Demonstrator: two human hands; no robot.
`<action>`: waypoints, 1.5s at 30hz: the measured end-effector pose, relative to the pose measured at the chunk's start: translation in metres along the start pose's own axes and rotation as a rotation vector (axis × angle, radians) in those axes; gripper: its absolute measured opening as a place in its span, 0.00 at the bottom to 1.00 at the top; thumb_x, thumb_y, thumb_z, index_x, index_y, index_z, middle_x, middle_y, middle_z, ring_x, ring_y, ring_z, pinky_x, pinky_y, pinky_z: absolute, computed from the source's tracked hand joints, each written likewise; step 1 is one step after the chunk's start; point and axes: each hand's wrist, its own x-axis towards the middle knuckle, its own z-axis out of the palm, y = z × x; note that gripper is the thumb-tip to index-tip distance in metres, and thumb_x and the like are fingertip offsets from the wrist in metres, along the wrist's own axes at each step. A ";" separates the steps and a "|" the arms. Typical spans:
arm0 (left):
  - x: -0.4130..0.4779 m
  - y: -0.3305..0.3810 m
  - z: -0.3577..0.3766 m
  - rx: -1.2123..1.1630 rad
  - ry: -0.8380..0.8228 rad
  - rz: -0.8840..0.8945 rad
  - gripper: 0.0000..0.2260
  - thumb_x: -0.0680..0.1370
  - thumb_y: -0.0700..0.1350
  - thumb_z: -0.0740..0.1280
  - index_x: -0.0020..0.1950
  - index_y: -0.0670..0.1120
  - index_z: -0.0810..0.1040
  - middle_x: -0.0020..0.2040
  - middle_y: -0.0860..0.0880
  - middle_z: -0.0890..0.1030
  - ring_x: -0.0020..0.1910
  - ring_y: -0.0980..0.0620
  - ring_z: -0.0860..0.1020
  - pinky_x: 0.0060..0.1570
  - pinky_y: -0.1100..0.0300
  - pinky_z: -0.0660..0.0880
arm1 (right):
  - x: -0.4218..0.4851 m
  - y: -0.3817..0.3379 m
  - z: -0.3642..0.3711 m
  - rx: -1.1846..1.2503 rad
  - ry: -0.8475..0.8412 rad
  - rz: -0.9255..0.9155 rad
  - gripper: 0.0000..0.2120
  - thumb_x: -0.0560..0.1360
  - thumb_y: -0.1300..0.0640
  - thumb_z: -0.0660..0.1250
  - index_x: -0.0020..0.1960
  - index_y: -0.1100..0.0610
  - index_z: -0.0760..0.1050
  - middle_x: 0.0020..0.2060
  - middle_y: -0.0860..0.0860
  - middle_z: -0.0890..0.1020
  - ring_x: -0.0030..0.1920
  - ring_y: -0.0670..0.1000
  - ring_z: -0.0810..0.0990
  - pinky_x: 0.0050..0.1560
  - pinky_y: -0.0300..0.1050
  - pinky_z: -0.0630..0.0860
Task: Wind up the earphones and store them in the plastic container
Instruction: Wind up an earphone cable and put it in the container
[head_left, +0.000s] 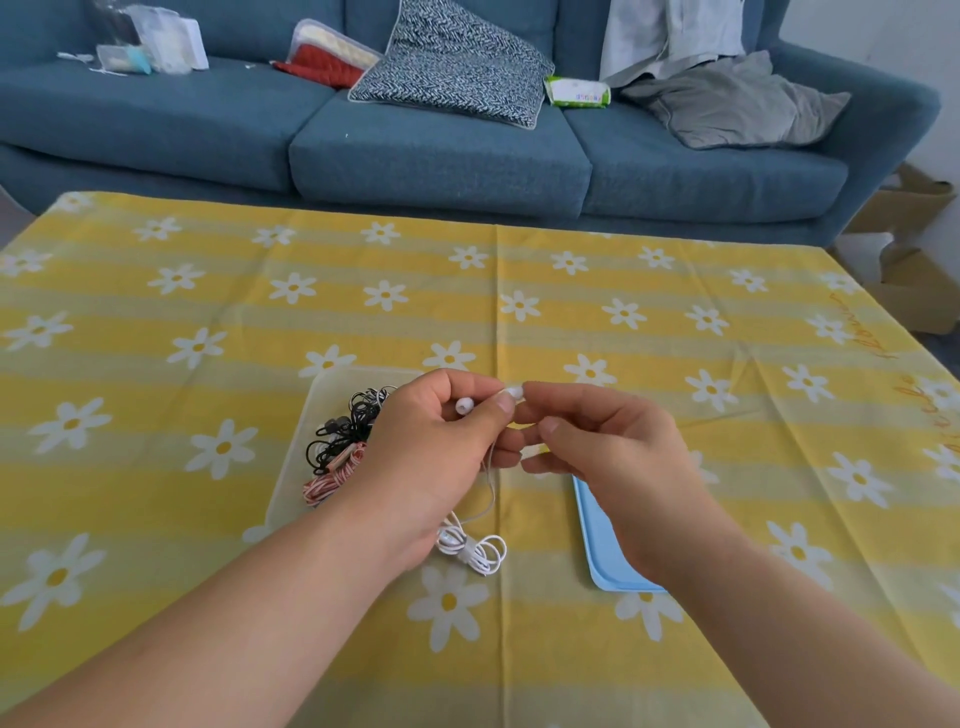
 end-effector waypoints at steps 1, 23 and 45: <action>0.001 0.000 0.000 -0.001 0.005 -0.008 0.04 0.79 0.36 0.70 0.53 0.40 0.81 0.34 0.49 0.85 0.33 0.53 0.83 0.39 0.57 0.84 | -0.001 0.001 0.002 -0.068 -0.002 -0.027 0.17 0.78 0.71 0.64 0.56 0.54 0.85 0.49 0.52 0.88 0.50 0.54 0.87 0.49 0.51 0.83; -0.010 0.010 -0.019 0.055 0.072 -0.044 0.05 0.82 0.39 0.67 0.55 0.41 0.83 0.40 0.42 0.84 0.36 0.47 0.85 0.41 0.53 0.84 | -0.018 0.014 0.024 -0.875 -0.283 0.128 0.19 0.67 0.45 0.80 0.55 0.46 0.79 0.48 0.45 0.82 0.42 0.43 0.79 0.42 0.37 0.75; -0.011 0.033 -0.058 0.408 0.174 0.138 0.12 0.84 0.39 0.62 0.50 0.54 0.81 0.47 0.45 0.83 0.42 0.48 0.87 0.44 0.49 0.86 | -0.016 -0.022 0.055 -0.329 -0.133 0.119 0.19 0.71 0.44 0.77 0.33 0.57 0.78 0.25 0.51 0.71 0.27 0.51 0.68 0.31 0.46 0.67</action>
